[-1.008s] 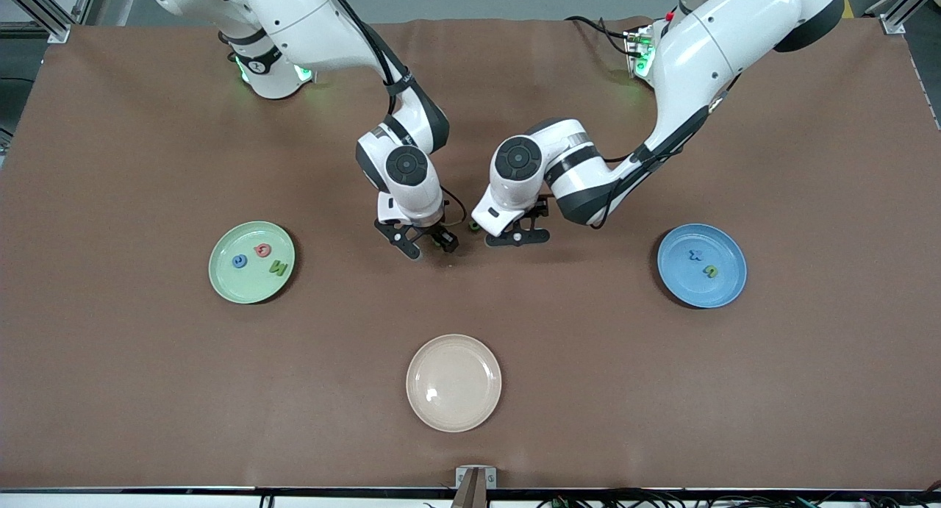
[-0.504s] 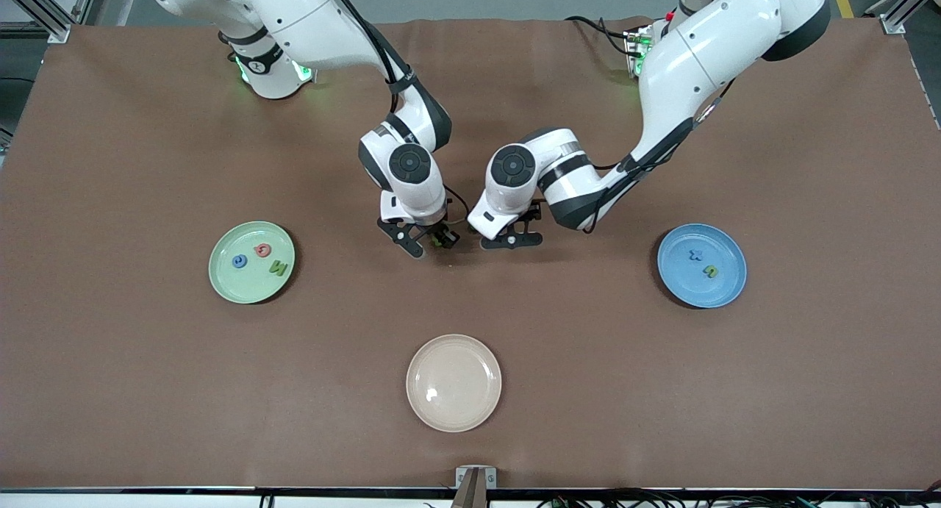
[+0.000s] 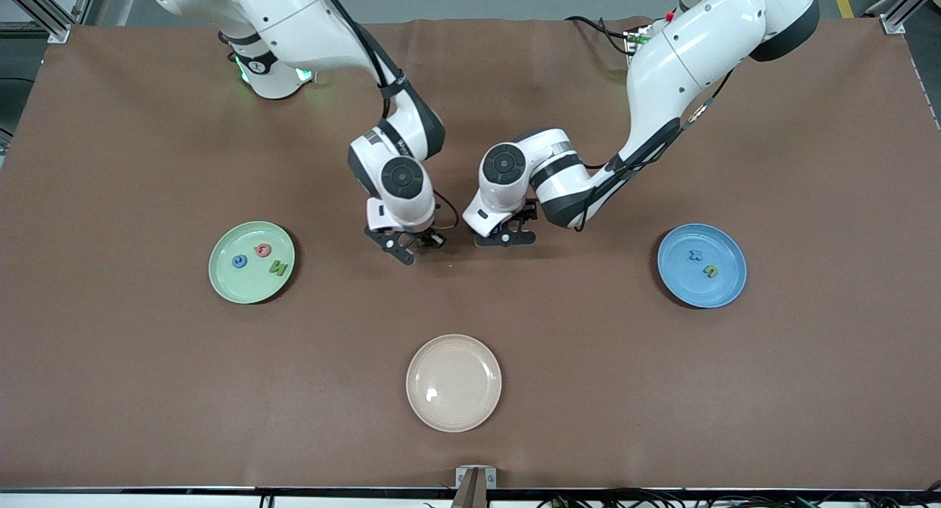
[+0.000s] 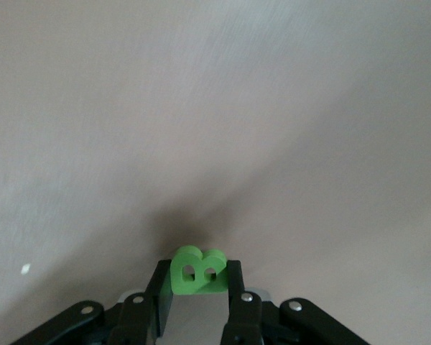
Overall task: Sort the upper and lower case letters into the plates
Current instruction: 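Carry the B to the green plate while the left gripper grasps the blue m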
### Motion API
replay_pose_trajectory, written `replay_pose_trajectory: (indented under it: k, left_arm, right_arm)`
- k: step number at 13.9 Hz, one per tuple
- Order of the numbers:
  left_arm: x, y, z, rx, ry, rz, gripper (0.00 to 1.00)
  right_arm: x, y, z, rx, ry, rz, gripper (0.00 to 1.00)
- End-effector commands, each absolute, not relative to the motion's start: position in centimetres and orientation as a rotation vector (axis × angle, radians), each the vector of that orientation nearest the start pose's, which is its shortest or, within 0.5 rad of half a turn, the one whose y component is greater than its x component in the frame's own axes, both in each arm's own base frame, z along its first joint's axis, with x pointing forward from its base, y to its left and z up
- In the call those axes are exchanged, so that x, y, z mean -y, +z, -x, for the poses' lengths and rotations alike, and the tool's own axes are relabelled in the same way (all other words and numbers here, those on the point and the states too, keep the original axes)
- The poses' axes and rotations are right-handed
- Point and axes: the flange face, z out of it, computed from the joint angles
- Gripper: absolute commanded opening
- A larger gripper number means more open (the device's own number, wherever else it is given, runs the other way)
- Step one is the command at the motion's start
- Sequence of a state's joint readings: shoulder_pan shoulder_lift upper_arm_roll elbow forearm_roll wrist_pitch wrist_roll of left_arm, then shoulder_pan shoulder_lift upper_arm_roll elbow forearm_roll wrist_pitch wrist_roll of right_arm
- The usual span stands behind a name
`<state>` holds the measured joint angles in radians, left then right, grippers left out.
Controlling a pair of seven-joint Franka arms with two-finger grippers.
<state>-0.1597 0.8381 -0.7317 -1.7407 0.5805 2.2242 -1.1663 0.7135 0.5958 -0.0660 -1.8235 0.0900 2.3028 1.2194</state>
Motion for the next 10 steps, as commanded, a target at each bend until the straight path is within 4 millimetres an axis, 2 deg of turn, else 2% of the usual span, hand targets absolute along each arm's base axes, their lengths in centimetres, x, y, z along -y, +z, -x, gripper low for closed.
replay_pose_trajectory:
  k: [1,5,7,9,10]
  left_arm:
    - [47.1,17.5,-45.3,0.024,0.182,3.126,1.00]
    - [46.7,16.7,-45.2,0.021,0.193,3.114,1.00]
    - [46.6,16.5,-45.2,0.022,0.197,3.114,0.99]
    - [46.7,16.4,-45.2,0.019,0.199,3.115,0.99]
    - [46.6,16.3,-45.2,0.022,0.200,3.113,0.94]
  right_arm:
    - [-31.3,25.6,-52.5,-0.864,0.210,3.089,0.00]
    - [-16.6,30.7,-56.1,-0.563,0.292,3.109,0.00]
    - [-11.4,30.7,-57.5,-0.432,0.273,3.121,0.00]
    - [-5.4,30.4,-59.3,-0.327,0.158,3.138,0.00]
    - [-2.6,28.5,-59.9,-0.263,0.131,3.140,0.00]
